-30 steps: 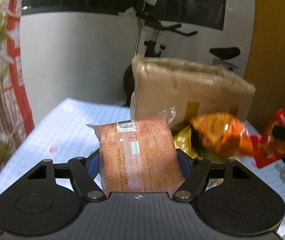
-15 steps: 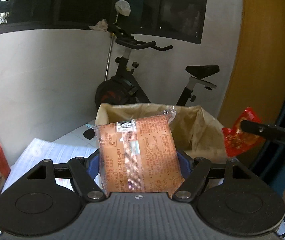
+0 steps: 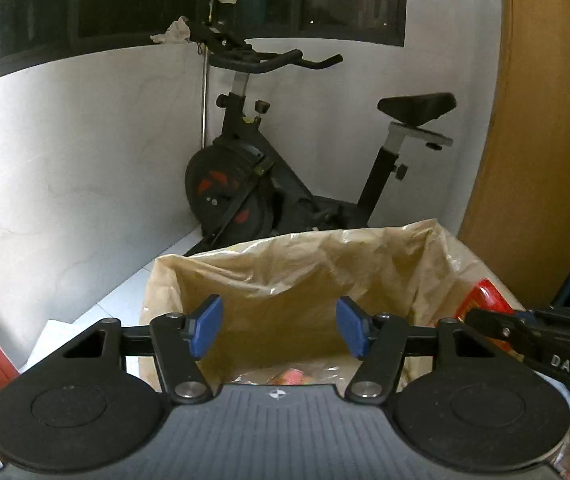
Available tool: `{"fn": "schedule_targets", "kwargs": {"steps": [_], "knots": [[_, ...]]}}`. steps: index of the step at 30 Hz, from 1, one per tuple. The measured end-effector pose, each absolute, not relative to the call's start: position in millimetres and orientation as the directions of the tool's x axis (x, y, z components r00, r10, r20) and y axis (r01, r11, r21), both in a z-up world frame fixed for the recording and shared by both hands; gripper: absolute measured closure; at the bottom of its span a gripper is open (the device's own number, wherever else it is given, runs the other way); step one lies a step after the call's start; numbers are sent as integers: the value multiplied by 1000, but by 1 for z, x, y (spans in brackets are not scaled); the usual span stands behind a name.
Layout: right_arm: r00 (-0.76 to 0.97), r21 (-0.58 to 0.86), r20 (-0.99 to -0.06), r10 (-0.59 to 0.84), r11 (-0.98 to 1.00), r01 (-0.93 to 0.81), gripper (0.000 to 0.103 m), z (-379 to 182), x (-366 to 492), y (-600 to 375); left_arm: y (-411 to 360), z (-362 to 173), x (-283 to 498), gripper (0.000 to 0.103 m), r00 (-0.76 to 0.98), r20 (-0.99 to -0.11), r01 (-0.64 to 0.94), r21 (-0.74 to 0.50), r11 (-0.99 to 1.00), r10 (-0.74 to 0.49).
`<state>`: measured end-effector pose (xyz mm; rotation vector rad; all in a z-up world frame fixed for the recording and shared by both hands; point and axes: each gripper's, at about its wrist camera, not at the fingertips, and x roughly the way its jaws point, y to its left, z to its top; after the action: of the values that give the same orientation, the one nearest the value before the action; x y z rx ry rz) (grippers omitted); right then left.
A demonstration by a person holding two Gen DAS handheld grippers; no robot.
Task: Organize snacks
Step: 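Drop the bread package into the box with the left tool while the right tool drops the red packet, then grasp the orange-white snack bar with the left tool while the right tool grasps the orange chip bag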
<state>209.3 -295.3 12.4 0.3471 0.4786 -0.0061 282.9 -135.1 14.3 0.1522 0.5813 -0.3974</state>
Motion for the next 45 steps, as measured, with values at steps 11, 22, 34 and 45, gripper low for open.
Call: {"fn": "schedule_targets", "kwargs": {"steps": [11,22,34,45], "knots": [[886,310,-454,97,949,54,77,15,186,-296,-89,19,243,32,764,-533,415,-28,909,-365],[905,284,-400,146,958,-30,24,1,125,-269,-21,2,182,12,807,-492,339,-69,938,-328],[842,-43,-522,136,982,-185,9,-50,88,-205,10,-52,152,11,772,-571,266,-108,958,-279],[856,-153,-516,39,979,-138,16,-75,111,-184,34,-74,147,11,753,-604,234,-126,964,-262]]}}
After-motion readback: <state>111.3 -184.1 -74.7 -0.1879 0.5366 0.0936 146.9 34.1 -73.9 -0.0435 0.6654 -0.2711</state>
